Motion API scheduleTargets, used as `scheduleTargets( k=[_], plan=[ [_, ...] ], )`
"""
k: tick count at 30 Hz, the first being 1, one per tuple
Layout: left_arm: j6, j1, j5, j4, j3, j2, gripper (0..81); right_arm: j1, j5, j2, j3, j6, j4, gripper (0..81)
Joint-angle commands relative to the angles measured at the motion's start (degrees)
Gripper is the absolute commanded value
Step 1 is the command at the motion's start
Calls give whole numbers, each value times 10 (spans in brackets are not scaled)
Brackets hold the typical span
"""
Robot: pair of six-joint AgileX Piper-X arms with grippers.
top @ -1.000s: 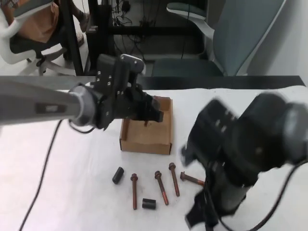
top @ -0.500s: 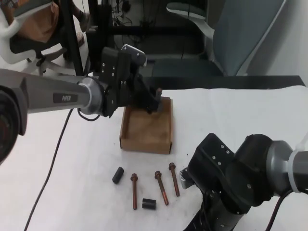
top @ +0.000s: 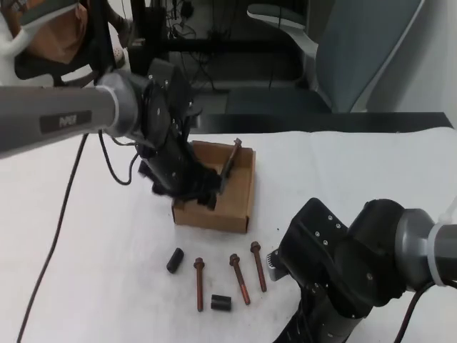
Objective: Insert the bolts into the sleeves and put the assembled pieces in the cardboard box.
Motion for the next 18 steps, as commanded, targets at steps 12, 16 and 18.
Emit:
scheduleTargets(
  k=[12,16,18],
  plan=[
    [-24,-109,-146,50,3,-22,560,-4,-1,2,4,-23,6,6],
    [-11,-103,-198,-35,3,-25,515,-4,-7,2,4,-29,7,6],
    [-19,-86,-207,-19,3,-25,515,-4,-15,2,4,-32,7,6]
  ],
)
